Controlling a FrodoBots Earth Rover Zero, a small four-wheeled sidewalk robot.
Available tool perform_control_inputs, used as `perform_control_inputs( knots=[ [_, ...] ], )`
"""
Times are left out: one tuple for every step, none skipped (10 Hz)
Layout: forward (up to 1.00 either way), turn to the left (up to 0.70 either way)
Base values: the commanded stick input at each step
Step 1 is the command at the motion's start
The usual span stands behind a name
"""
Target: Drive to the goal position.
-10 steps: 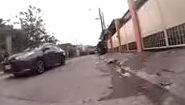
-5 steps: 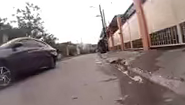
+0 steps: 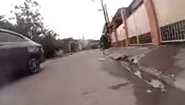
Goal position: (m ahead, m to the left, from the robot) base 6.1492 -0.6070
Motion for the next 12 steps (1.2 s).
perform_control_inputs(
  knots=[
    [1.00,0.00],
    [1.00,0.00],
    [1.00,0.00],
    [1.00,0.00],
    [1.00,0.00],
    [1.00,0.00],
    [1.00,0.00],
    [1.00,0.00],
    [1.00,0.00],
    [1.00,0.00],
    [1.00,0.00],
    [1.00,0.00]
  ],
)
